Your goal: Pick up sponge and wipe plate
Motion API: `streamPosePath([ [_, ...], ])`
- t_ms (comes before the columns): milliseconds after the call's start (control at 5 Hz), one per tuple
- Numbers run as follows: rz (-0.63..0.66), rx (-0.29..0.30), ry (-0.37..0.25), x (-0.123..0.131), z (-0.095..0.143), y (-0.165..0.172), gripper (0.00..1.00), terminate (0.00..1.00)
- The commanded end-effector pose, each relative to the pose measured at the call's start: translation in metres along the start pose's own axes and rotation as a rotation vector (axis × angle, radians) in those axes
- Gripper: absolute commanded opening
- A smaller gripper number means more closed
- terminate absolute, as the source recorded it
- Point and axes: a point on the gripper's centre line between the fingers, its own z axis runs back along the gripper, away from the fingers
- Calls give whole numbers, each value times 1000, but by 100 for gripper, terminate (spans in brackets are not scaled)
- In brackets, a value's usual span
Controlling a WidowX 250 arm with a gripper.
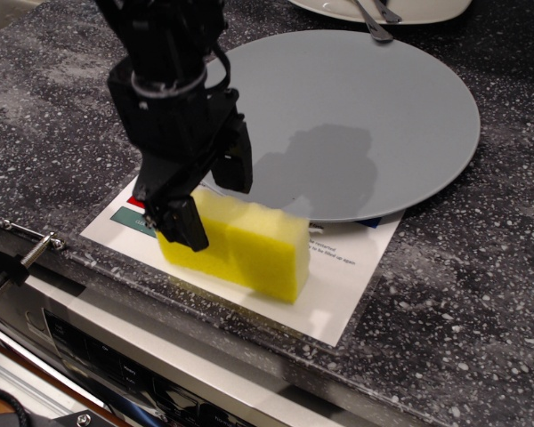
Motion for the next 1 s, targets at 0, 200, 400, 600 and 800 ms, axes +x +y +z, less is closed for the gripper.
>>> streamPosePath([
  [0,41,-13,23,2,1,-7,0,0],
  [200,44,-16,25,2,9,-9,0,0],
  [400,65,-18,52,2,29,-23,0,0],
  [600,103,-37,85,-1,51,-47,0,0],
  [800,141,-34,64,-3,41,-67,0,0],
])
